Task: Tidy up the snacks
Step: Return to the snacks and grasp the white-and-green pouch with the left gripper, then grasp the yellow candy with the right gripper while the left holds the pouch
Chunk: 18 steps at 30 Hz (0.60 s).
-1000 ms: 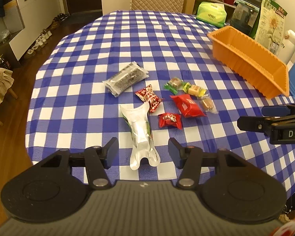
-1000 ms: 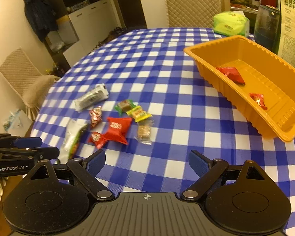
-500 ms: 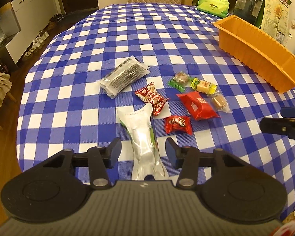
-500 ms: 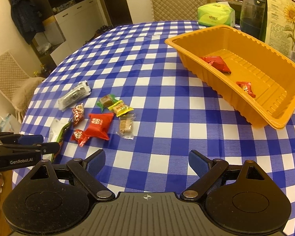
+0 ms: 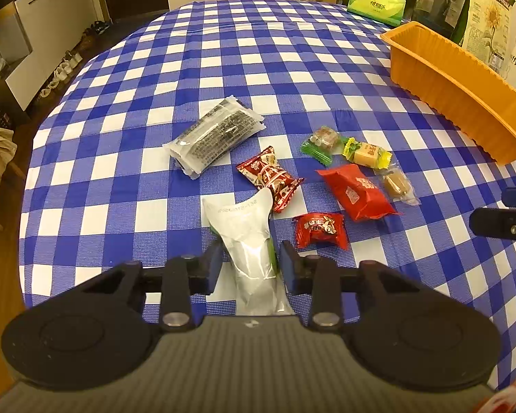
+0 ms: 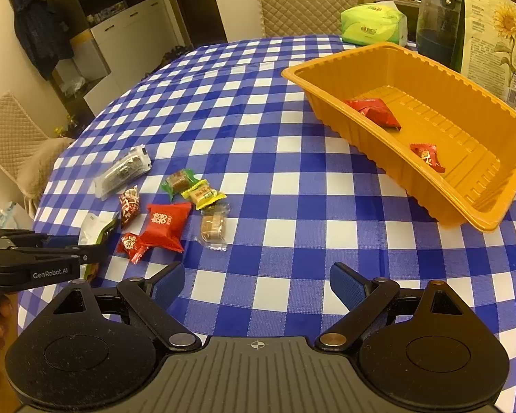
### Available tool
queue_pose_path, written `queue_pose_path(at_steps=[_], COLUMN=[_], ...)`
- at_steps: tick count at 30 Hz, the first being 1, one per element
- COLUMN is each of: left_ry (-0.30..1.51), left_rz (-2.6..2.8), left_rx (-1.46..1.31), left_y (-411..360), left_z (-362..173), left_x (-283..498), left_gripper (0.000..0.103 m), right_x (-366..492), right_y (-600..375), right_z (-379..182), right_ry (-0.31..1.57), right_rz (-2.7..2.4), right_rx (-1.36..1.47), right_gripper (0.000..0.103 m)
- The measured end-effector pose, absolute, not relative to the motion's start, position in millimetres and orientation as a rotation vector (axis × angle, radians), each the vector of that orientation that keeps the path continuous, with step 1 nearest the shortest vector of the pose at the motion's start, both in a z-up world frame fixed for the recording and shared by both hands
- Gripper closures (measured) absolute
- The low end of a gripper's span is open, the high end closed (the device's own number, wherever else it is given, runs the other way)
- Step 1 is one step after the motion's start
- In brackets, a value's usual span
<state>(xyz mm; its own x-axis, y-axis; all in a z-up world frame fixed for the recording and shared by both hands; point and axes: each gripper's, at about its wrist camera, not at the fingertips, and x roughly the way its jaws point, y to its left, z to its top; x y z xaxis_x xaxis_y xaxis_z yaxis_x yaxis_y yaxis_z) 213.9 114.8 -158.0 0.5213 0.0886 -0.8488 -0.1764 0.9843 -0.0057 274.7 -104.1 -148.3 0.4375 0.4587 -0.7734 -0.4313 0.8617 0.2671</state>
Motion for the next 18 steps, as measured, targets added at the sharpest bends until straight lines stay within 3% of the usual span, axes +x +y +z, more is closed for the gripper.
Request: queue_pose_path(at_steps=[5, 18], left_ry=[1.003, 0.962], left_rz=[0.150, 0.228], left_rx=[-0.091, -0.125], left_y=[116.8, 139.2], left_z=[-156.1, -137.6], left_x=[209.9, 180.6], left_gripper=[0.077, 0.077], right_x=[277.1, 299.6], right_y=[-100.8, -88.8], right_z=[-149.7, -149.5], right_ry=[0.963, 0.879], right_rz=[0.578, 0.722], right_rx=[0.028, -0.011], right_gripper=[0.012, 0.012])
